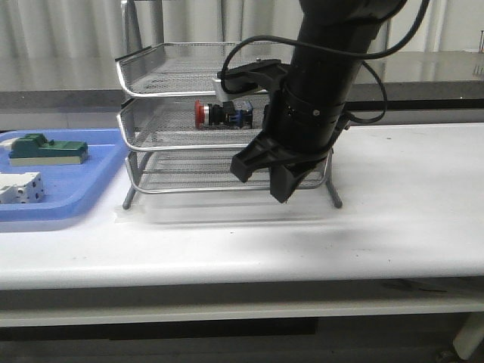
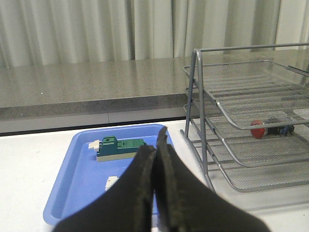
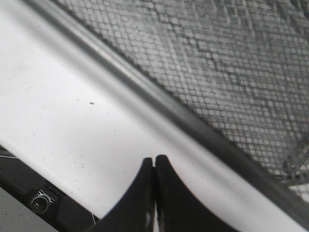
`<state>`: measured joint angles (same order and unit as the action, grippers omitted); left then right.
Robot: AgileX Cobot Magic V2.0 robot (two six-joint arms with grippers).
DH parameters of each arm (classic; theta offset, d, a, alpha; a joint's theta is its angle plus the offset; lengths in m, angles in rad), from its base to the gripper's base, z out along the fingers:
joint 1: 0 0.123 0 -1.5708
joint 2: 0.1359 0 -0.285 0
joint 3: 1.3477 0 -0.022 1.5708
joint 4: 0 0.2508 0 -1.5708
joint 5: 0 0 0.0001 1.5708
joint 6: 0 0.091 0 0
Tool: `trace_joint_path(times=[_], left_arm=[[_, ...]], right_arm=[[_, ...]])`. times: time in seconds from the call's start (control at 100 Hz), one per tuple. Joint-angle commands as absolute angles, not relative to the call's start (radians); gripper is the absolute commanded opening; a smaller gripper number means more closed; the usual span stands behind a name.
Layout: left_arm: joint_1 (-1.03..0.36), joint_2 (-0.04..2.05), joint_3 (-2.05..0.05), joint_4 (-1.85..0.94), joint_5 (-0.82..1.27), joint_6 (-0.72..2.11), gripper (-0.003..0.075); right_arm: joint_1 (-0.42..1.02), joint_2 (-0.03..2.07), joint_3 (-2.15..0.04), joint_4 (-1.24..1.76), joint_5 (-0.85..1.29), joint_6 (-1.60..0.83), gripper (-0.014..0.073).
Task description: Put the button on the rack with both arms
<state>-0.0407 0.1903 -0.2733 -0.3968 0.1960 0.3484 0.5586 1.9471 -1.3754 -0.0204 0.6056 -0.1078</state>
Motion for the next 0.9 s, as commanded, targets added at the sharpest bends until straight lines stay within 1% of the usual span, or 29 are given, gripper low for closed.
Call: trace_joint_path(times=[0.0, 0.14, 0.28, 0.48, 0.68, 0.89], left_arm=[[-0.037, 0.198, -0.303, -0.412, 0.117, 0.34, -0.002], [-0.037, 0.198, -0.303, -0.412, 0.117, 0.34, -0.002], [-0.037, 0.198, -0.303, -0.412, 0.117, 0.34, -0.002], [-0.037, 0.198, -0.303, -0.412, 0.117, 0.34, -0.002], [-0.037, 0.198, -0.303, -0.412, 0.117, 0.34, -0.002], [-0.037, 0.198, -0.303, -0.412, 0.117, 0.34, -0.002]], right_arm=[[0.552, 1.855, -1.404, -0.018, 0.61, -0.097, -0.0065], [0.54, 1.782, -1.366, -0.019, 0.614, -0.097, -0.0065], [0.499, 1.677, -1.296, -0.019, 0.595, -0.089, -0.0065], [0.379, 1.489, -1.157, -0.019, 0.545, -0.054, -0.0065], [0.261, 1.26, -0.974, -0.019, 0.445, -0.052, -0.0065], [0.17, 1.017, -0.777, -0.019, 0.365, -0.011, -0.0065]])
